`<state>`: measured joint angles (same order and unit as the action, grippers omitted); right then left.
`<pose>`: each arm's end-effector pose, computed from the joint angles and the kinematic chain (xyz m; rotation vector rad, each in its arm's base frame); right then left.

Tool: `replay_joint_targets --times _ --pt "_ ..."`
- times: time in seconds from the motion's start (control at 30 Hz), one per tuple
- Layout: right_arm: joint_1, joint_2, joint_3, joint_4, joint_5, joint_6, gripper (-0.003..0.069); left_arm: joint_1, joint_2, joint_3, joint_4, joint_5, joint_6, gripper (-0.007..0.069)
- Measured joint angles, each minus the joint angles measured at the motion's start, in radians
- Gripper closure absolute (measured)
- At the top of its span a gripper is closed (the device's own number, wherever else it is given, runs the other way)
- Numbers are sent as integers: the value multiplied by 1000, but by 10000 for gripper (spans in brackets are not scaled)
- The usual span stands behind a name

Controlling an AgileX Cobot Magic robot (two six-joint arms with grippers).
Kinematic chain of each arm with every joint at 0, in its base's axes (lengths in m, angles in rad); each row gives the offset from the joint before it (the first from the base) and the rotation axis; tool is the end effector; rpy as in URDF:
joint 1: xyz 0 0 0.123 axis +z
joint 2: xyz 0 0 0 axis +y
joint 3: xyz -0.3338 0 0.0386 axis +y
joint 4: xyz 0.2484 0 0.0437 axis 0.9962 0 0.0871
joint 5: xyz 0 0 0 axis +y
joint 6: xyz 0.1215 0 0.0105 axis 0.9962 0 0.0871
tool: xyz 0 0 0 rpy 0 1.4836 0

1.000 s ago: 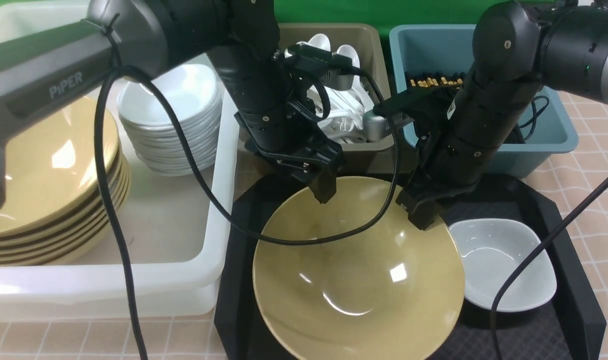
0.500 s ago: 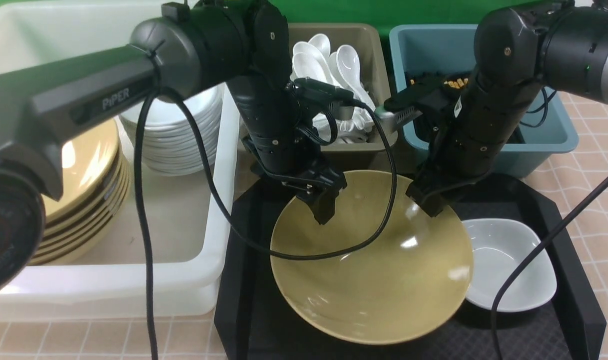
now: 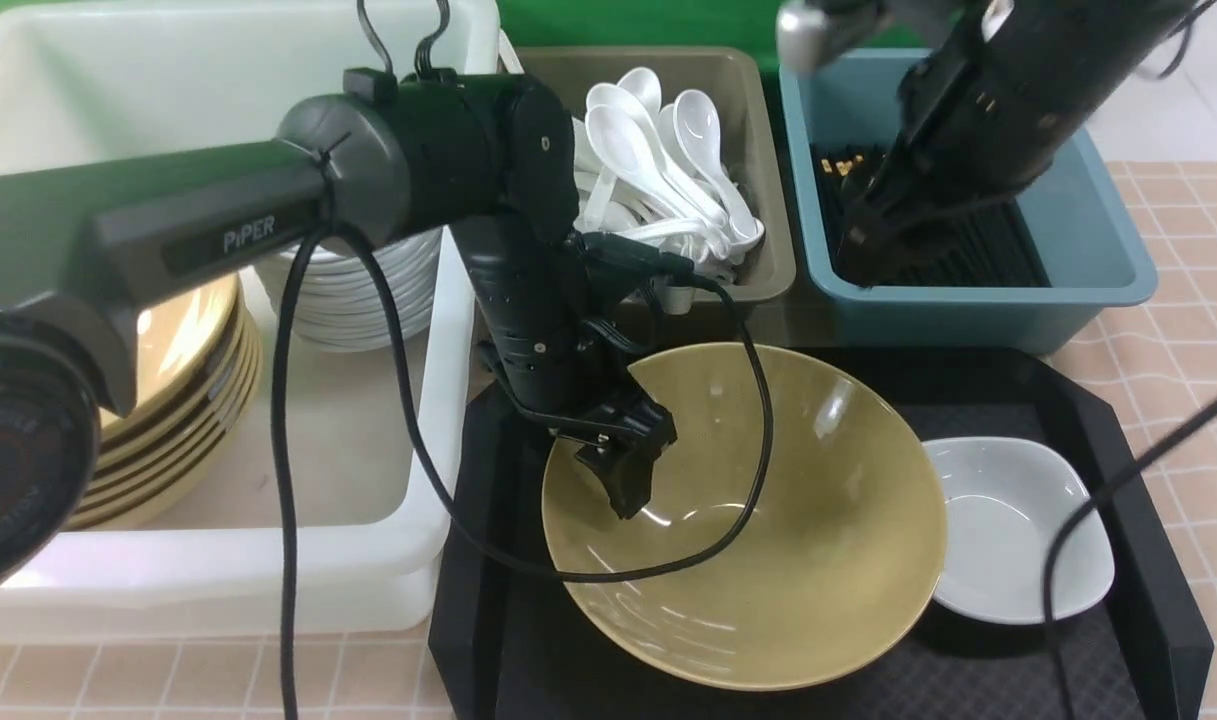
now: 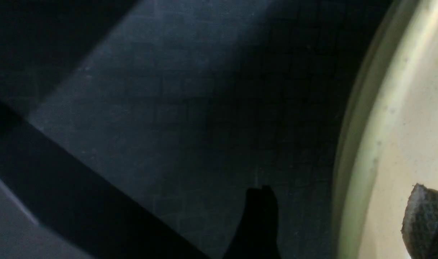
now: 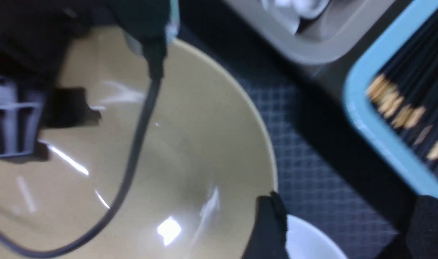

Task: On brown table put chopsticks spoon bowls plates into blue grey white boxes.
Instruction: 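Grasp the large bowl on the tray by its rim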

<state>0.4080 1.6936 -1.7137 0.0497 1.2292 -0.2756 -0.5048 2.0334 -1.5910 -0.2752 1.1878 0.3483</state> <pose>0.3461 0.1558 0.3885 -0.8957 2.5418 0.1088 0.3628 -0.2356 0.2197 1.1431 2.8903 -0.4031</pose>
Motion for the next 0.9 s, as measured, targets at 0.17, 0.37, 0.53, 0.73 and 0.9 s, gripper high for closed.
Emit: replay_joint_targets --times 0.17,0.37,0.53,0.73,0.9 --pt "0 -76 -1 -3 13 -40 169 6 -71 3 -16 -21 3 184" --pt "1 -179 -1 -2 -2 -78 477 104 -359 3 -29 -22 4 602" --pt "1 -200 -4 1 -68 -94 620 230 -464 2 -101 -11 23 623" --pt "1 -197 -4 2 -84 -95 622 146 -438 13 -131 -19 112 623" --pt "1 -191 -4 1 -73 -95 622 -78 -385 57 100 -71 52 623"
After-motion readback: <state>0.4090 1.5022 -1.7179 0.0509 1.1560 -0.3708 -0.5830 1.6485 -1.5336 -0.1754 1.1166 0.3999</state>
